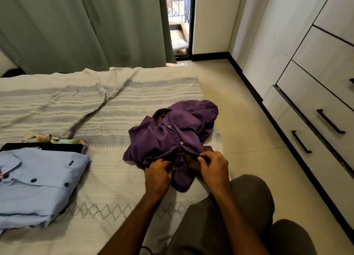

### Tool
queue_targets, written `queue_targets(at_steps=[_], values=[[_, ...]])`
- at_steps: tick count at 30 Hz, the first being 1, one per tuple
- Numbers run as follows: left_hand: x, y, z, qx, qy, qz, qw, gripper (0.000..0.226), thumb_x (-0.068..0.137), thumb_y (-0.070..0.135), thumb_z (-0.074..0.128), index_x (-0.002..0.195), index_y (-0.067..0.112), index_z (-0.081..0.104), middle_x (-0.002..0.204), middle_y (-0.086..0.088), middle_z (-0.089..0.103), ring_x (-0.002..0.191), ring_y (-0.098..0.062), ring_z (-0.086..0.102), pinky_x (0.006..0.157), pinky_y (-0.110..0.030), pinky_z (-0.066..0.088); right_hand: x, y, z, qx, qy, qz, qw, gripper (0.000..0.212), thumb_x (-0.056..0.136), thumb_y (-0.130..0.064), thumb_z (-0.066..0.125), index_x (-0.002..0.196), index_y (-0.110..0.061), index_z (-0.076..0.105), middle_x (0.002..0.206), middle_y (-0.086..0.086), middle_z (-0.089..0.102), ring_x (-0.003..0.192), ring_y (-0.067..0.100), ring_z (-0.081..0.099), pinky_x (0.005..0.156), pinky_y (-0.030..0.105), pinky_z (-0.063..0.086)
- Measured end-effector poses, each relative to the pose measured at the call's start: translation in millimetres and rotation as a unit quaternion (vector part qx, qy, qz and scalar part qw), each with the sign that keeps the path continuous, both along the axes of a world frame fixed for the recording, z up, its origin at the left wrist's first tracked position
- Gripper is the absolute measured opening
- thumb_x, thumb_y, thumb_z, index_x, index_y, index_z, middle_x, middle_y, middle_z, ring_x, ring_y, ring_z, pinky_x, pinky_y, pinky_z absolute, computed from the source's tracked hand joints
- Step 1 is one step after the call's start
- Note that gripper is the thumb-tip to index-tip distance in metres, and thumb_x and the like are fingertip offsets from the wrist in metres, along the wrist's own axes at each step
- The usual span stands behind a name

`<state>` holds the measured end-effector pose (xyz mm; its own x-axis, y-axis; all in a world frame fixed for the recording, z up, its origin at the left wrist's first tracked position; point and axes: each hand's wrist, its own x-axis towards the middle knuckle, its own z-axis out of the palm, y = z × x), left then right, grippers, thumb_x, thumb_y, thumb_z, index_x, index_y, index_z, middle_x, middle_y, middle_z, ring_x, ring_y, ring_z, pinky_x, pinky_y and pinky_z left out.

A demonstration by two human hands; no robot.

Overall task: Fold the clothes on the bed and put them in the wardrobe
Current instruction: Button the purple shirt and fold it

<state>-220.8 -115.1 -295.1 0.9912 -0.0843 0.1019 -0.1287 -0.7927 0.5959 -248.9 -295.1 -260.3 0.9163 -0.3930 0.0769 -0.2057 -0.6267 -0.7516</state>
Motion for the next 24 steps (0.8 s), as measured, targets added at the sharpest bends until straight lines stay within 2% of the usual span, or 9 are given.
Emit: queue_targets(at_steps=[4,6,8,10,12,15,18,21,24], values=[[5,-1,-7,0.025,-0.012,0.005,1.000,0.006,0.084,0.022,0.079,0.087,0.018,0.080,0.085,-0.004,0.071,0.077,-0.027,0.066,0.069,-0.034,0.047,-4,9,2,0.032,-0.020,-0.039,0.999,0.010,0.092,-0.016,0.071,0.100,-0.013,0.076,0.089,-0.003,0.070,0.079,0.007,0.059,0.064,0.002,0.037],[8,-1,-12,0.036,-0.018,-0.001,0.999,0.004,0.084,0.020,0.078,0.085,0.017,0.080,0.081,-0.007,0.070,0.076,-0.032,0.066,0.070,-0.038,0.048,-7,12,3,0.054,-0.011,-0.057,0.997,0.008,0.091,-0.015,0.071,0.098,-0.015,0.075,0.081,-0.010,0.064,0.070,-0.001,0.055,0.057,0.000,0.037],[10,0,-13,0.011,-0.017,-0.013,1.000,0.007,0.084,0.020,0.076,0.087,0.015,0.079,0.083,-0.008,0.069,0.077,-0.032,0.066,0.072,-0.044,0.053,-8,14,2,0.074,0.004,-0.068,0.995,0.006,0.091,-0.015,0.070,0.096,-0.016,0.073,0.077,-0.012,0.061,0.067,-0.004,0.055,0.055,0.003,0.038],[11,0,-8,-0.048,-0.028,-0.016,0.998,0.015,0.085,0.026,0.071,0.093,0.016,0.078,0.090,-0.005,0.069,0.082,-0.028,0.065,0.074,-0.048,0.054,-7,16,0,0.096,0.013,-0.079,0.992,0.005,0.092,-0.017,0.069,0.095,-0.017,0.071,0.079,-0.010,0.063,0.071,0.002,0.059,0.059,0.010,0.041],[8,0,4,-0.124,-0.048,-0.007,0.991,0.013,0.087,0.032,0.067,0.096,0.026,0.073,0.096,0.003,0.064,0.088,-0.022,0.064,0.077,-0.049,0.053,-8,23,-3,0.127,0.008,-0.080,0.989,0.001,0.093,-0.019,0.068,0.094,-0.019,0.069,0.087,-0.005,0.066,0.080,0.009,0.063,0.064,0.015,0.044],[-4,-1,27,-0.202,-0.062,-0.030,0.977,0.002,0.095,0.025,0.064,0.096,0.027,0.065,0.092,0.010,0.063,0.086,-0.011,0.063,0.077,-0.037,0.054,-13,35,-8,0.200,-0.027,-0.064,0.977,0.003,0.097,-0.024,0.066,0.095,-0.023,0.063,0.096,-0.002,0.066,0.087,0.007,0.063,0.071,0.018,0.048],[-19,-5,42,-0.240,-0.025,-0.060,0.968,0.007,0.098,0.015,0.063,0.091,0.018,0.064,0.083,0.011,0.066,0.080,-0.010,0.065,0.072,-0.028,0.054,-19,38,-9,0.267,-0.053,-0.059,0.961,0.006,0.096,-0.028,0.067,0.093,-0.027,0.062,0.092,-0.008,0.066,0.087,0.001,0.064,0.075,0.023,0.055],[-25,-9,41,-0.267,0.002,-0.046,0.963,0.008,0.095,0.023,0.064,0.092,0.018,0.069,0.087,0.010,0.070,0.086,-0.012,0.068,0.079,-0.036,0.057,-21,36,-8,0.296,-0.072,-0.051,0.951,0.008,0.092,-0.027,0.072,0.096,-0.021,0.067,0.094,-0.003,0.070,0.092,0.010,0.068,0.080,0.032,0.059],[-29,-15,40,-0.292,0.001,-0.015,0.956,0.014,0.092,0.027,0.065,0.094,0.016,0.073,0.090,0.008,0.073,0.088,-0.013,0.069,0.081,-0.043,0.058,-26,38,-6,0.308,-0.079,-0.022,0.948,0.007,0.092,-0.023,0.072,0.097,-0.025,0.067,0.098,-0.001,0.071,0.095,0.012,0.068,0.083,0.033,0.058]])
